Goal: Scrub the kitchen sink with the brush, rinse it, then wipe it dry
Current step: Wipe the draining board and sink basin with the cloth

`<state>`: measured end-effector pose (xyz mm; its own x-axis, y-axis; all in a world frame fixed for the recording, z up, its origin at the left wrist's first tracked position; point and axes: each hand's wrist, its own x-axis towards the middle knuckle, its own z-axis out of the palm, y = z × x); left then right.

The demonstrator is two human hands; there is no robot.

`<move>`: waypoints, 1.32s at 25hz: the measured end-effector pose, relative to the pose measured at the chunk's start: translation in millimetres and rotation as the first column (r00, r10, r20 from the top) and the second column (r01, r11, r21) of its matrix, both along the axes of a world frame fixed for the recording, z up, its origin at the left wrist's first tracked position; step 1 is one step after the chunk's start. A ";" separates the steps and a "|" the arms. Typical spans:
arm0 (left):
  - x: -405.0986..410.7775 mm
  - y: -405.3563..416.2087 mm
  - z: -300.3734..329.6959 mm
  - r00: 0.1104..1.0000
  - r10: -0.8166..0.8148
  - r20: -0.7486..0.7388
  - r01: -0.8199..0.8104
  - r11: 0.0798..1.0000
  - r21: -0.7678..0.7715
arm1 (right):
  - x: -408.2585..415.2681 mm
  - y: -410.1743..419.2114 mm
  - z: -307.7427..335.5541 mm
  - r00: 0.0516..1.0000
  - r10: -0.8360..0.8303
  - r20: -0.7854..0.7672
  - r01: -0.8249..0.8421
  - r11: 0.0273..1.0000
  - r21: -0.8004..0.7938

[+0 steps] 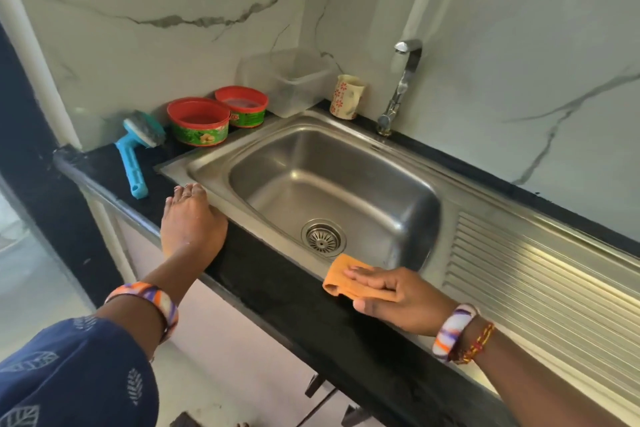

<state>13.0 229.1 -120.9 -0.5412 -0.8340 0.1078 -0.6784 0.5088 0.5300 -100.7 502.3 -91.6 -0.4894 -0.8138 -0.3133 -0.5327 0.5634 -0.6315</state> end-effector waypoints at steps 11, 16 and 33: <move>-8.3 4.8 -2.8 0.995 0.065 0.071 -0.060 0.996 -0.067 | -8.8 -95.9 -20.7 0.899 -0.050 0.435 0.123 0.982 -0.143; -9.8 -0.1 9.0 0.948 0.058 0.311 -0.029 0.995 -0.100 | -15.5 -153.2 -22.0 0.969 0.127 0.212 -0.099 0.985 -0.139; -105.4 -105.0 69.5 0.514 -0.215 0.831 0.403 0.915 -0.013 | -80.9 -309.7 -81.8 0.887 0.253 -0.387 -0.371 0.889 -0.267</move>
